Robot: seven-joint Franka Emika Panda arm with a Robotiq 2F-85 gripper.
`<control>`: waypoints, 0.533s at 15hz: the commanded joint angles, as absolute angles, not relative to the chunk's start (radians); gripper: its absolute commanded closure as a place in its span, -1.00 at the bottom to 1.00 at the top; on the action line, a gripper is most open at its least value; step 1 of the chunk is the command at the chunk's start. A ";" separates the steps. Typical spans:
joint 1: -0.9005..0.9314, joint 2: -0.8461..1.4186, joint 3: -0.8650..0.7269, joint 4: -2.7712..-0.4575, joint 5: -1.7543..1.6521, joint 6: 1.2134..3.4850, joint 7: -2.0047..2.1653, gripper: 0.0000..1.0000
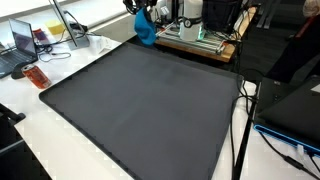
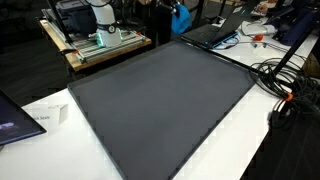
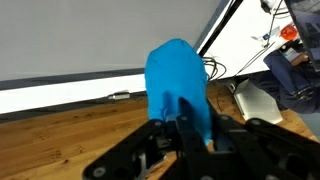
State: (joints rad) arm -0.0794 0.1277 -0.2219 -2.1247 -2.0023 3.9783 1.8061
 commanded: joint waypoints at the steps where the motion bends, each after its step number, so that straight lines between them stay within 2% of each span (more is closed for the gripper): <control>1: -0.108 0.045 -0.199 -2.222 -1.913 3.926 1.699 0.02; 8: -0.088 -0.001 -0.209 -2.291 -1.869 3.889 1.595 -0.97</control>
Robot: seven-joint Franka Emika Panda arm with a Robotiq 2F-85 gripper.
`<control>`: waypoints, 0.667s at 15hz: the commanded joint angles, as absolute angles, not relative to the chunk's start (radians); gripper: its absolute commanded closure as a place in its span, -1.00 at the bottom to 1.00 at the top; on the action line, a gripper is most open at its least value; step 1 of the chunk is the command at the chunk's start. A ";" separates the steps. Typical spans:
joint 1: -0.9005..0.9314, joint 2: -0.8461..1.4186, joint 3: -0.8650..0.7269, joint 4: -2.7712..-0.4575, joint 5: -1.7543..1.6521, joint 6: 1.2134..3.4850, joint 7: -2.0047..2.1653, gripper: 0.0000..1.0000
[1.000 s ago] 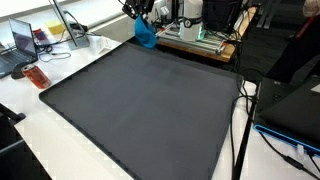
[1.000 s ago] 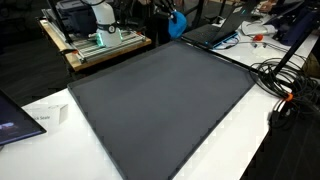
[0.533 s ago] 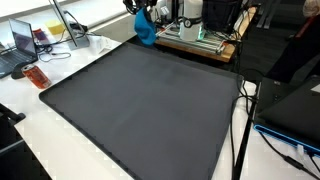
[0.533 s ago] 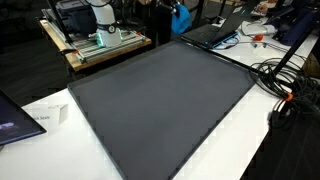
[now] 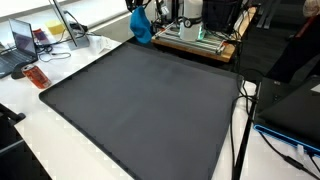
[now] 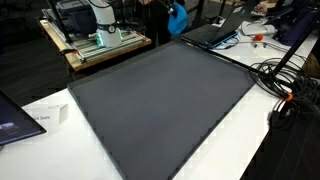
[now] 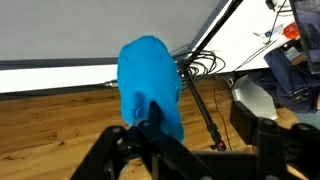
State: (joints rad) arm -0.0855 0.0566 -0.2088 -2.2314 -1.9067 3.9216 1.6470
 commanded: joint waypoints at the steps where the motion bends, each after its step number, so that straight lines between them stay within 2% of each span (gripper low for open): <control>1: -0.086 -0.009 -0.208 -2.299 -1.869 3.880 1.583 -1.00; 10: -0.097 -0.093 -0.181 -2.387 -1.774 3.837 1.374 -1.00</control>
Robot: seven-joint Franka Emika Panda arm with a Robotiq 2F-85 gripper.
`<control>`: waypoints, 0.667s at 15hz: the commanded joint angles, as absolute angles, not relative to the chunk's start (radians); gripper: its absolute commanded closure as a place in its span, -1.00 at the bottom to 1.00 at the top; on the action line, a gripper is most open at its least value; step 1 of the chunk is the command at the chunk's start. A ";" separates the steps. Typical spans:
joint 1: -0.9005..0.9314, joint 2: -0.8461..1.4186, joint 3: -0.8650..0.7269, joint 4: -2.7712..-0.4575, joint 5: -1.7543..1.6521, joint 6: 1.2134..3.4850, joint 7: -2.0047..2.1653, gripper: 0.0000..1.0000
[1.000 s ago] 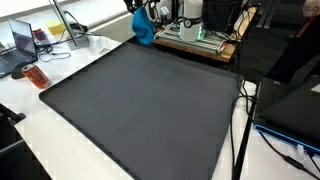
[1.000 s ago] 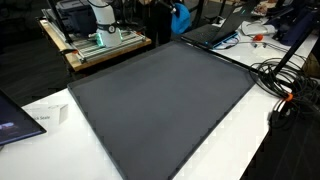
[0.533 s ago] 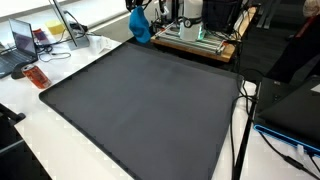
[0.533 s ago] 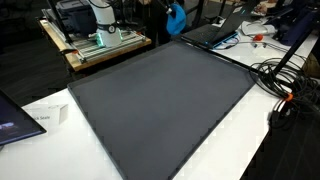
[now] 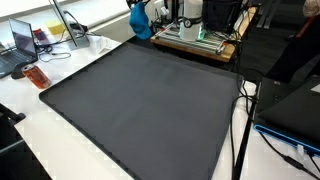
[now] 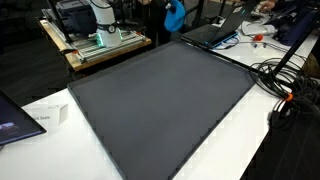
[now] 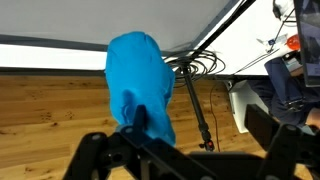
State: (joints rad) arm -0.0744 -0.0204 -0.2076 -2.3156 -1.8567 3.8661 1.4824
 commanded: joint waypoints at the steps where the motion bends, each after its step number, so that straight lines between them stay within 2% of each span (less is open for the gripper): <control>1: -0.098 -0.103 -0.179 -2.398 -1.755 3.835 1.339 -1.00; 10: -0.074 -0.165 -0.188 -2.479 -1.632 3.789 1.151 -1.00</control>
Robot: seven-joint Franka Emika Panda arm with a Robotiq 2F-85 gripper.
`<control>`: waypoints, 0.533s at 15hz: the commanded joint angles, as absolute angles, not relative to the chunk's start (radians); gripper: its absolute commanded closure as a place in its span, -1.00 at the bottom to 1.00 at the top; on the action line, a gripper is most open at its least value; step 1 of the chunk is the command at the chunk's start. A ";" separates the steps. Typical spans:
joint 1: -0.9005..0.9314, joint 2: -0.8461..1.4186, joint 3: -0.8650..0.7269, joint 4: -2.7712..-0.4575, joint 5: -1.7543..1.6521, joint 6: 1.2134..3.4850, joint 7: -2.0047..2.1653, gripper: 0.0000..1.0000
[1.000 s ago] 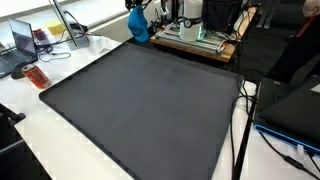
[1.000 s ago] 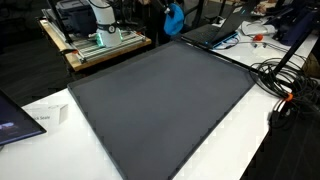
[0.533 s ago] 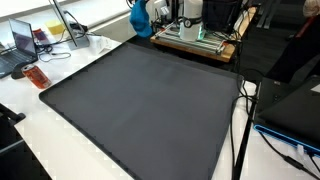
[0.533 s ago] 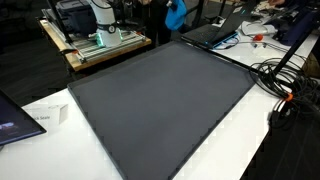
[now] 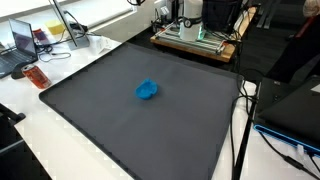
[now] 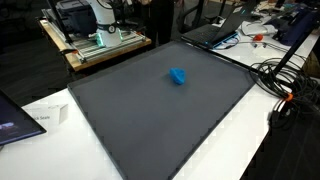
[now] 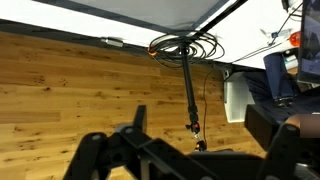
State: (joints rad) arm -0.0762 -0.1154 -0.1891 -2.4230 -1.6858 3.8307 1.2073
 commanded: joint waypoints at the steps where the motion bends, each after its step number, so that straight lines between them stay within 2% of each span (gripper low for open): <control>1: -0.073 -0.169 -0.186 -2.486 -1.619 3.775 1.143 -1.00; 8: -0.059 -0.158 -0.133 -2.474 -1.603 3.471 1.275 -1.00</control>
